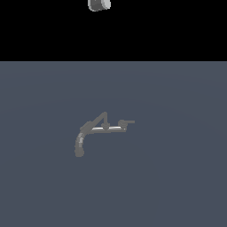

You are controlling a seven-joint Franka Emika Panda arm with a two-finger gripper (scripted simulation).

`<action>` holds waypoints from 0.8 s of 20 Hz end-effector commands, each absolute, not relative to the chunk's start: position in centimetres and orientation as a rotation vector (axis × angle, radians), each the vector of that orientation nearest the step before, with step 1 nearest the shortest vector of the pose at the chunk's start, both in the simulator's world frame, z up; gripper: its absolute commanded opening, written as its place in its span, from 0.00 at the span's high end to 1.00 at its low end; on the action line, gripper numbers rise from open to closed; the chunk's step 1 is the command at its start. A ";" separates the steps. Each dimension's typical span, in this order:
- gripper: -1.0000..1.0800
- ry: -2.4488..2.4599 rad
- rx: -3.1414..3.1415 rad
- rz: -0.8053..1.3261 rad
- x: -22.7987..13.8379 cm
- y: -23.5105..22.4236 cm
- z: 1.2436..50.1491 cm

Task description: Turn on the faucet by rotating a designated handle.

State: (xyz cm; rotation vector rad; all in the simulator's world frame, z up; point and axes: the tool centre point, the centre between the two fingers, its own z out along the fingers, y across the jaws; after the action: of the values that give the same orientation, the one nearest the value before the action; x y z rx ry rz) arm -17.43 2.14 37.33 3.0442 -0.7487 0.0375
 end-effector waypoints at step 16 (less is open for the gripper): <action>1.00 -1.355 2.836 0.022 -8.2 2.0 25.0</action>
State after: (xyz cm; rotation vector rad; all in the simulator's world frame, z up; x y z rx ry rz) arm -8.98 2.11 26.04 2.8580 -1.3055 0.0224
